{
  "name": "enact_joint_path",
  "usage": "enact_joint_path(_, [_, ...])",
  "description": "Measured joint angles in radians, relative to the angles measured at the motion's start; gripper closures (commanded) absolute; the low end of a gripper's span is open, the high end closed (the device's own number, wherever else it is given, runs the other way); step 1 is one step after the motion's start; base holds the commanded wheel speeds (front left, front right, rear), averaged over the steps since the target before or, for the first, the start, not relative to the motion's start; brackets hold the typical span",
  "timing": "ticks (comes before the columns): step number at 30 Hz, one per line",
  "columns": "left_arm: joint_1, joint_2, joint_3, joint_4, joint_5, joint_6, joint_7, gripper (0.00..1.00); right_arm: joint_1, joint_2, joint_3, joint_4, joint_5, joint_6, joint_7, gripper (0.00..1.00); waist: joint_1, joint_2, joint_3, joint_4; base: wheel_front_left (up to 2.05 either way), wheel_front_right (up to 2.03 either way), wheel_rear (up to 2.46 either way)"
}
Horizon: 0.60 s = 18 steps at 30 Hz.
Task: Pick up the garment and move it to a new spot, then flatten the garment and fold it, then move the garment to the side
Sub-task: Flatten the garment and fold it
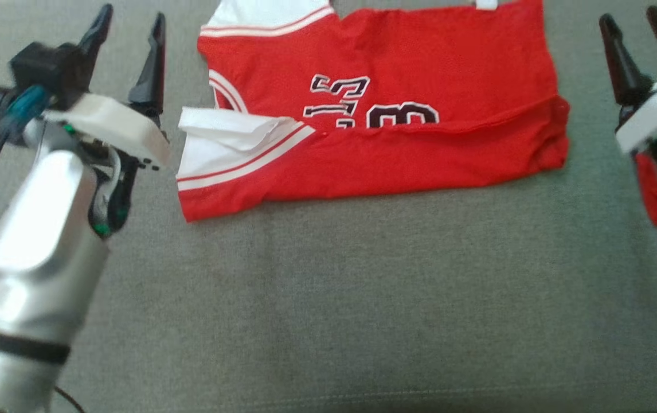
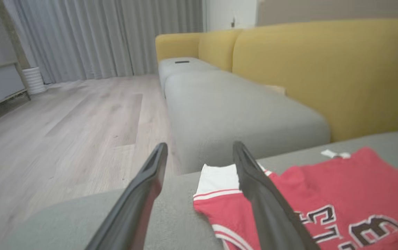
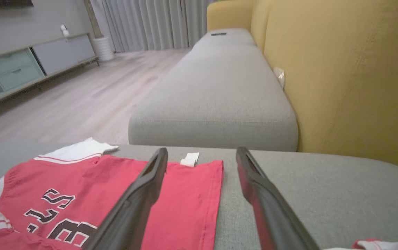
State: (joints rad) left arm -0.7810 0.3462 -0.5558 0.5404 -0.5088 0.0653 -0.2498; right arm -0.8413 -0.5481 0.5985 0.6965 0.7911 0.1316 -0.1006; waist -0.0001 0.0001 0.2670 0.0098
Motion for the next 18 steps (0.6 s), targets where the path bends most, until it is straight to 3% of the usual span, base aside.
enact_joint_path(4, [0.158, -0.04, 0.123, -0.179, 0.024, 0.05, -0.007, 0.0, 0.112, 0.058, -0.086, -0.021, -0.065, 0.0, -0.103, 0.0, -0.0001, 0.0, -0.042, -0.013, 0.0, 0.0, 0.0])
enact_joint_path(8, [0.336, -0.088, 0.196, -0.265, 0.061, 0.062, -0.007, 0.0, 0.232, 0.127, -0.216, -0.072, -0.181, 0.0, -0.14, 0.0, -0.0002, 0.0, -0.078, -0.031, 0.0, 0.0, 0.0])
enact_joint_path(12, [0.439, -0.134, 0.235, -0.277, 0.093, 0.056, -0.007, 0.0, 0.36, 0.225, -0.367, -0.146, -0.253, 0.0, -0.147, 0.0, -0.0002, 0.0, -0.098, -0.047, 0.0, 0.0, 0.0])
enact_joint_path(13, [0.439, -0.134, 0.235, -0.277, 0.093, 0.056, -0.007, 0.0, 0.36, 0.225, -0.367, -0.146, -0.253, 0.0, -0.147, 0.0, -0.0002, 0.0, -0.098, -0.047, 0.0, 0.0, 0.0])
enact_joint_path(18, [0.486, -0.168, 0.266, -0.237, 0.14, 0.039, -0.007, 0.0, 0.502, 0.343, -0.435, -0.222, -0.401, 0.0, -0.147, 0.0, -0.0001, 0.0, -0.1, -0.07, 0.0, 0.0, 0.0])
